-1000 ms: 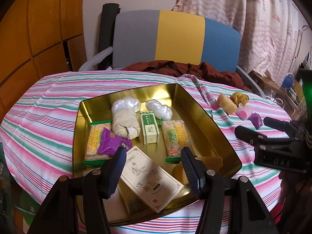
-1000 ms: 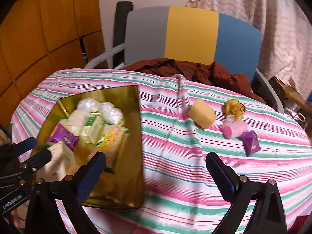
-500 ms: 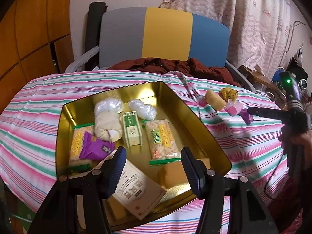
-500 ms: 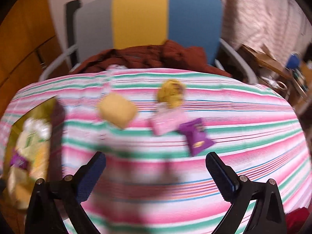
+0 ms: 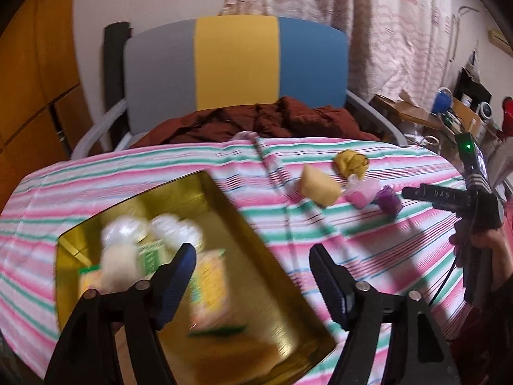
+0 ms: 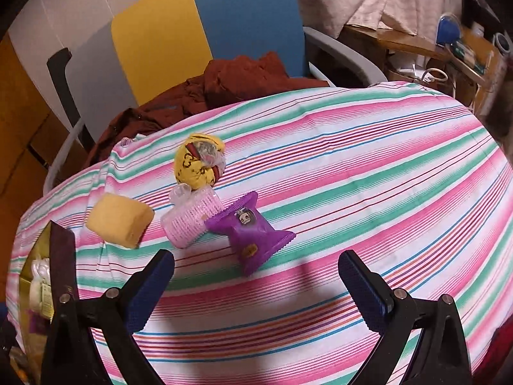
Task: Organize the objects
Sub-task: 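Reach the left tool to the yellow sponge and open it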
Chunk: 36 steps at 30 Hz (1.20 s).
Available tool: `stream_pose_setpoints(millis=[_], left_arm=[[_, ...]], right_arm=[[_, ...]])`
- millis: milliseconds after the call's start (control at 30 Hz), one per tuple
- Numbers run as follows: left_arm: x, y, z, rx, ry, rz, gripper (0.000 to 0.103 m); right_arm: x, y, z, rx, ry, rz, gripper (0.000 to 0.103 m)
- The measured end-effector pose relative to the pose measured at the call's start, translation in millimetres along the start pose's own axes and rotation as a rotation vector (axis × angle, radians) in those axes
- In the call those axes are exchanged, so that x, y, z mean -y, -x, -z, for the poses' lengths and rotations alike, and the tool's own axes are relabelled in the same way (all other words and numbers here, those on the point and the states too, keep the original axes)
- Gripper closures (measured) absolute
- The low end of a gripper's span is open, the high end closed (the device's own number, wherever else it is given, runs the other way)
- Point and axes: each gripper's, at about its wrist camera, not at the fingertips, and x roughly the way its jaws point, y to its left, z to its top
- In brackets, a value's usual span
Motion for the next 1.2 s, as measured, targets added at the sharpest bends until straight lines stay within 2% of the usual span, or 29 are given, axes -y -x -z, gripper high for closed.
stream_pose_setpoints(millis=[300, 433, 567, 600, 800, 933, 1033, 1133, 1200], left_arm=[[51, -51, -35, -0.037, -0.094, 0.038, 0.024], [69, -75, -46, -0.061, -0.139, 0.044, 0.02], [88, -99, -54, -0.087, -0.201, 0.036, 0.02], [92, -104, -56, -0.088, -0.212, 0.037, 0.017], [108, -146, -60, -0.142, -0.285, -0.016, 0.014], [109, -169, -64, -0.178, -0.278, -0.031, 0.014], [105, -181, -71, -0.188, -0.233, -0.03, 0.015], [103, -190, -72, -0.216, -0.212, -0.018, 0.02], [102, -196, -69, -0.235, -0.2, -0.01, 0.034]], right_arm=[[2, -12, 1, -0.062, -0.011, 0.016, 0.0], [2, -12, 2, -0.072, -0.012, 0.014, 0.0], [4, -11, 1, -0.073, -0.021, 0.011, 0.0], [5, -10, 1, -0.071, -0.027, 0.011, 0.0], [15, -12, -1, -0.084, -0.084, -0.005, 0.0], [15, -14, -1, -0.085, -0.08, 0.007, 0.0], [14, -15, -2, -0.084, -0.076, 0.007, 0.0], [15, -13, -3, -0.076, -0.076, 0.003, 0.0], [15, -13, -4, -0.079, -0.077, -0.002, 0.0]])
